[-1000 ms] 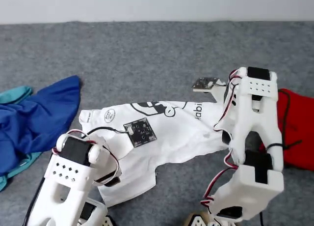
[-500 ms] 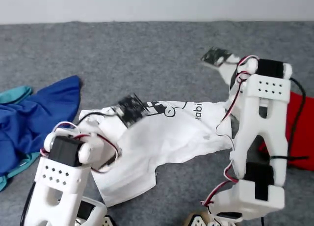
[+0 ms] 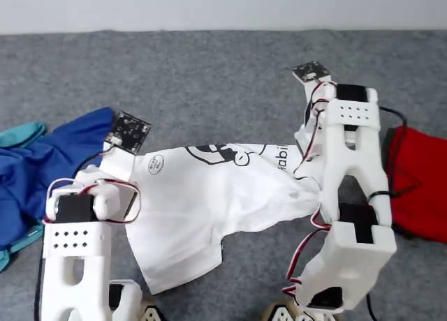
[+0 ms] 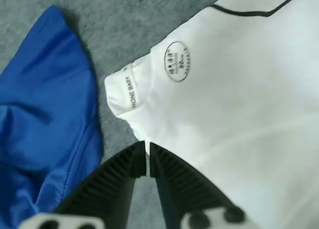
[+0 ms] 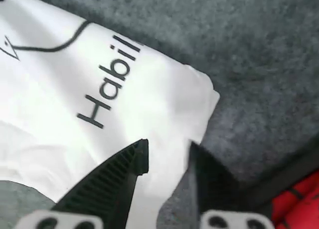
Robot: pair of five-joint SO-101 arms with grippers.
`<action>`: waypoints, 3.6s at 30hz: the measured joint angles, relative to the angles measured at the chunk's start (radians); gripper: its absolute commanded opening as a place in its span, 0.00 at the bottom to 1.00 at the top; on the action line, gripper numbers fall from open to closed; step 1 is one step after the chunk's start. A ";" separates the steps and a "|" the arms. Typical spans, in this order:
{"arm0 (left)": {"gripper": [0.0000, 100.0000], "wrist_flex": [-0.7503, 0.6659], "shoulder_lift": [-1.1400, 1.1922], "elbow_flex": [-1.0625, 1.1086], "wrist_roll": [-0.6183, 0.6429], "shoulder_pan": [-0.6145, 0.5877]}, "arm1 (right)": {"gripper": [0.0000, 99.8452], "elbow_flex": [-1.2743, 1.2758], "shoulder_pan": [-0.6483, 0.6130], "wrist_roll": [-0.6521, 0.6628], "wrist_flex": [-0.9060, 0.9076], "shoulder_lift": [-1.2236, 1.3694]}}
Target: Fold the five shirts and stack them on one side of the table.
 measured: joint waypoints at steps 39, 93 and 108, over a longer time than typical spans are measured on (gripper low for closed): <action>0.02 -0.236 0.000 0.157 -0.009 -0.144 | 0.18 0.000 -0.038 -0.216 -0.172 0.173; 0.02 -0.236 0.000 0.157 -0.054 -0.144 | 0.02 -0.411 -0.014 0.144 -0.052 0.215; 0.02 -0.236 0.000 0.147 -0.054 -0.144 | 0.14 -0.450 0.061 0.144 -0.158 0.459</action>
